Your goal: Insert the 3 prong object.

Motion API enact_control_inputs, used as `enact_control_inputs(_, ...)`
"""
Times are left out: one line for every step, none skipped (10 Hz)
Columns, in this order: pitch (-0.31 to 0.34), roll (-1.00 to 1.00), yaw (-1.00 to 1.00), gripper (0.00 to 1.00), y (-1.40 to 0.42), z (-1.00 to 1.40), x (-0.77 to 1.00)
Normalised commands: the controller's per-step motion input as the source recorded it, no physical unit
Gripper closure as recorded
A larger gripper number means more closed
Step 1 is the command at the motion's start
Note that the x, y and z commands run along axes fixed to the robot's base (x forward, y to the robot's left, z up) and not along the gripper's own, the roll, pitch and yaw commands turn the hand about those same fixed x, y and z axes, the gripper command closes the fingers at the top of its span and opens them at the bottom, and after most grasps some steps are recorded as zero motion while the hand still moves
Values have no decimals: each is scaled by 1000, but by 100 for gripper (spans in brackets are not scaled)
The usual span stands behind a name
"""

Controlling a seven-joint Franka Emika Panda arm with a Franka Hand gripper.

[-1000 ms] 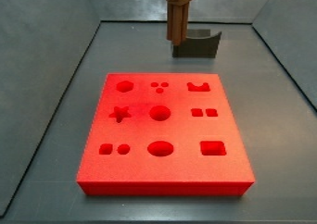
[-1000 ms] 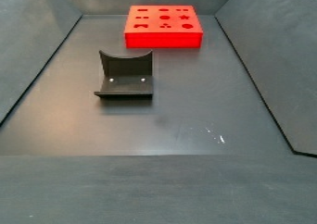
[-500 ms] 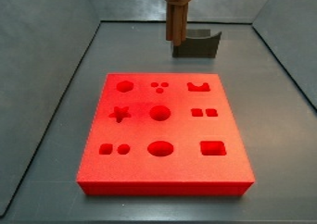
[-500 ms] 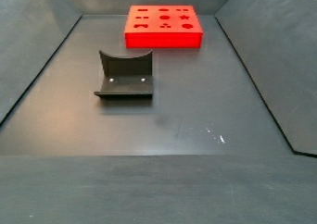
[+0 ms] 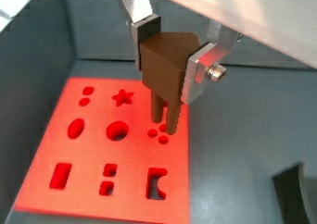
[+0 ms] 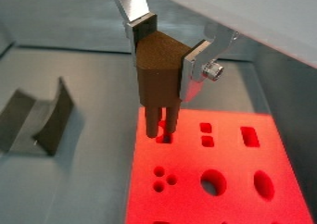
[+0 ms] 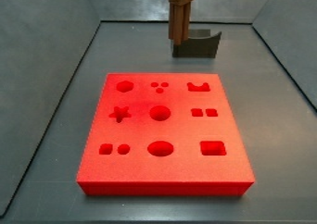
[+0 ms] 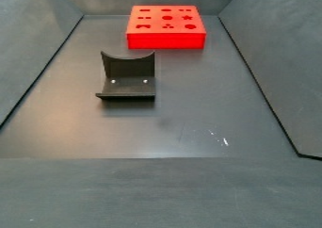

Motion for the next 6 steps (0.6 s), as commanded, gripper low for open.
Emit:
enact_control_inputs(0, 76, -1000, 100, 0, 11, 0)
enact_control_inputs(0, 49, -1000, 100, 0, 6, 0)
enact_control_inputs(0, 34, -1000, 100, 0, 0, 0)
enact_control_inputs(0, 33, -1000, 100, 0, 0, 0)
enact_control_inputs(0, 31, -1000, 100, 0, 0, 0)
enact_control_inputs(0, 31, -1000, 100, 0, 0, 0)
